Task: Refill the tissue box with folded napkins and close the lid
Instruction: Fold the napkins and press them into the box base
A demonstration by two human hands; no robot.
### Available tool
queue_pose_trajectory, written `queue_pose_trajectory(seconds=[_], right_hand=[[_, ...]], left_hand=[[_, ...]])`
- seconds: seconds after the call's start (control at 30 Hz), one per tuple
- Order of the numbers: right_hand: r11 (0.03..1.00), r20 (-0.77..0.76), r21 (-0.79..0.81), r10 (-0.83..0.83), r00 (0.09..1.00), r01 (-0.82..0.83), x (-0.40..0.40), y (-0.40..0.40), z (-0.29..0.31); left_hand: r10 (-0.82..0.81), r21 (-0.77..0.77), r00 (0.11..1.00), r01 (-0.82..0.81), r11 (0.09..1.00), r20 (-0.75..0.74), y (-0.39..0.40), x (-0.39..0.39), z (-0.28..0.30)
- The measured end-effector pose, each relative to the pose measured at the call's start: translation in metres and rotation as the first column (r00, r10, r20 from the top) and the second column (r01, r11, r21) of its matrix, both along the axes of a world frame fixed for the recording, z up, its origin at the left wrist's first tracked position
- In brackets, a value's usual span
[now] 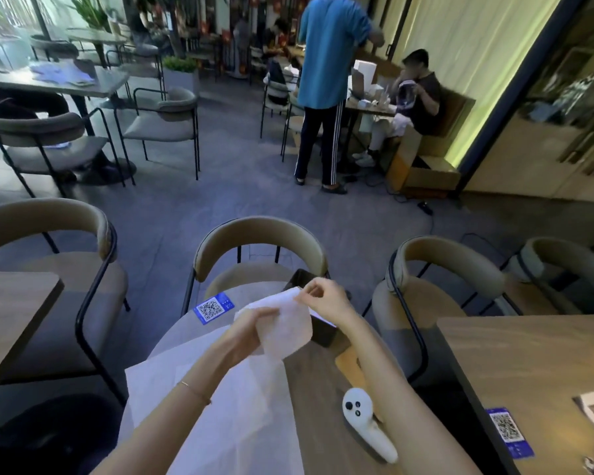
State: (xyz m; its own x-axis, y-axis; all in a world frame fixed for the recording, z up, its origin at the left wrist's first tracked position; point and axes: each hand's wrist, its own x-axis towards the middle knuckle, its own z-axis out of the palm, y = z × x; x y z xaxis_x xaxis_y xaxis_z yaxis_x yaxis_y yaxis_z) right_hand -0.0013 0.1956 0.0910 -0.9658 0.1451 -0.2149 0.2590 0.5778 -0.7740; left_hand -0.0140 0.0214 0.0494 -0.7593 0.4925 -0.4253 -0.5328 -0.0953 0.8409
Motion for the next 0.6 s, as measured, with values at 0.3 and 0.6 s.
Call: queue_pose_trajectory(seconds=[0.3,0.6], right_hand=[[0.881,0.072,-0.472,-0.006,0.997,0.039,-0.009,0.008,-0.006],[0.913,-0.021,-0.395,-0.115,0.993,0.098,-0.009,0.012,0.0]], left_hand=[[-0.196,-0.338,0.95,0.107,0.935,-0.244,-0.012,-0.019,0.015],[0.138,-0.28,0.77,-0.385,0.879,-0.623,-0.013,-0.035,0.006]])
